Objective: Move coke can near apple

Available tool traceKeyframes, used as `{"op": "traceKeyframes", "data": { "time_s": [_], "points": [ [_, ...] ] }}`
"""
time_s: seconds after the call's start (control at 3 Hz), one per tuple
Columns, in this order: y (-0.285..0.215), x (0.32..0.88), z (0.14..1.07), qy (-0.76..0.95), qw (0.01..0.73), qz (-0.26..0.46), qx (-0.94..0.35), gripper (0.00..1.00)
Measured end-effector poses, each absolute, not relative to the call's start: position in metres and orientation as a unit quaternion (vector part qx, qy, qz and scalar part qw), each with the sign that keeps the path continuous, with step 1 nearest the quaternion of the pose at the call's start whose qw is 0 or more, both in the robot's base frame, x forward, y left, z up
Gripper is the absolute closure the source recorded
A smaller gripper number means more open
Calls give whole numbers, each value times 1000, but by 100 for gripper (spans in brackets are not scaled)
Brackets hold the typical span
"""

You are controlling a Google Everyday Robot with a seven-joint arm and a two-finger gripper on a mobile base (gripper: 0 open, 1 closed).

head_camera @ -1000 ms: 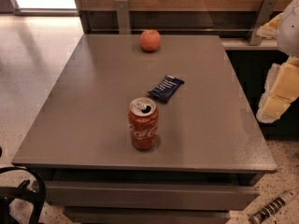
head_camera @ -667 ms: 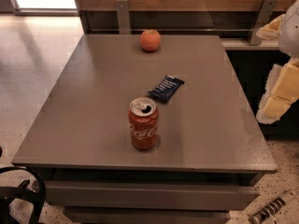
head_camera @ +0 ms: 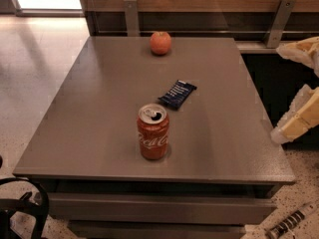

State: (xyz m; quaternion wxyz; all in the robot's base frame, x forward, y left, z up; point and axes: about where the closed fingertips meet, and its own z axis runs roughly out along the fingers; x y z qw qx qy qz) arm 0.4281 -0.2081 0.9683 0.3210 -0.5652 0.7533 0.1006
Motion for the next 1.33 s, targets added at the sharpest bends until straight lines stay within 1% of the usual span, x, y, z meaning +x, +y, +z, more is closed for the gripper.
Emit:
{"op": "traceKeyframes", "data": {
  "time_s": [0.33, 0.67, 1.0, 1.33],
  "points": [
    [-188, 427, 960, 724, 382, 151, -553, 0],
    [-144, 427, 946, 657, 478, 226, -538, 0],
    [-129, 426, 940, 634, 504, 255, -528, 0],
    [-126, 426, 943, 631, 505, 254, -531, 0]
  ]
}}
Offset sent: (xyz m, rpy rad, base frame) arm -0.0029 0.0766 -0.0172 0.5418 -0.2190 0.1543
